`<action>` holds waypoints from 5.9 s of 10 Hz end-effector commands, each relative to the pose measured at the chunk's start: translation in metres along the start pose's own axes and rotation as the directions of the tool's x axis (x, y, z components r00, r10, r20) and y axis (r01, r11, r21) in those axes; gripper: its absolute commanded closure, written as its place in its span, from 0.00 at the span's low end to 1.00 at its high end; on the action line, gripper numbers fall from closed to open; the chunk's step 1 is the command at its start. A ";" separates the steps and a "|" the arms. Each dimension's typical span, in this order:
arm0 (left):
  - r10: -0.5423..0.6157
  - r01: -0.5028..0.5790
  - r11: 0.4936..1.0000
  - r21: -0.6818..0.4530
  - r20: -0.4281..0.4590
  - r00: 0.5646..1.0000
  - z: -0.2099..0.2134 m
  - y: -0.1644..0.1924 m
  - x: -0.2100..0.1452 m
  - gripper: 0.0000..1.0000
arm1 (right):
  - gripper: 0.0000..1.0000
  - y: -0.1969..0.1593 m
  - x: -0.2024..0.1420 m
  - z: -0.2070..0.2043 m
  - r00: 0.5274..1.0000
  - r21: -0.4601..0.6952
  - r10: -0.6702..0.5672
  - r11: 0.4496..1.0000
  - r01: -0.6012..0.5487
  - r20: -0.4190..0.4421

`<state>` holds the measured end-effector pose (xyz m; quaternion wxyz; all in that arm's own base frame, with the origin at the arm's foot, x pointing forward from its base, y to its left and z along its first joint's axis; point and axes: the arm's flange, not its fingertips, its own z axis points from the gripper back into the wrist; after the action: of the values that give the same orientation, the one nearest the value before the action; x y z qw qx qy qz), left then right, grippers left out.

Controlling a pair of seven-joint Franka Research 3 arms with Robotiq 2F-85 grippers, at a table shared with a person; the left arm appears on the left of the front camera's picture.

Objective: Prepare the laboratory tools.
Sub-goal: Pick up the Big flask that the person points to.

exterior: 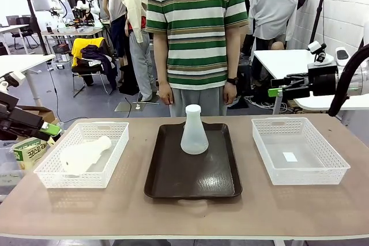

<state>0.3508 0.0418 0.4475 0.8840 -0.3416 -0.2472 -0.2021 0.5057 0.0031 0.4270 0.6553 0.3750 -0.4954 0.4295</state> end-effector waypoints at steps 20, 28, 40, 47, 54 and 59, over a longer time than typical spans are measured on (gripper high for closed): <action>-0.012 0.013 1.000 -0.016 0.016 1.000 0.000 0.002 0.000 0.00 | 0.00 -0.001 0.000 0.002 0.999 -0.006 -0.010 1.000 0.010 -0.033; -0.005 0.008 0.992 0.123 -0.023 1.000 0.000 -0.008 0.018 0.00 | 0.00 -0.001 0.000 0.002 0.999 -0.006 -0.010 1.000 0.010 -0.033; -0.174 0.492 0.772 0.403 -0.610 0.773 -0.191 0.023 0.156 0.00 | 0.00 -0.001 0.000 0.002 0.999 -0.006 -0.010 1.000 0.010 -0.033; -0.121 0.478 0.771 0.421 -0.640 0.759 -0.240 0.062 0.151 0.00 | 0.00 -0.001 0.000 0.002 0.999 -0.006 -0.010 1.000 0.010 -0.033; -0.069 0.410 0.818 0.404 -0.638 0.767 -0.249 0.090 0.151 0.00 | 0.00 -0.001 0.000 0.002 0.999 -0.006 -0.010 1.000 0.010 -0.033; -0.043 0.408 0.807 0.428 -0.645 0.763 -0.254 0.093 0.150 0.53 | 0.00 -0.001 0.000 0.002 0.999 -0.006 -0.010 1.000 0.010 -0.033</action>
<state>0.5909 -0.1000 0.3243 0.9373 0.0327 -0.0455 -0.3440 0.5055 -0.0002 0.4268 0.6588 0.3704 -0.4915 0.4326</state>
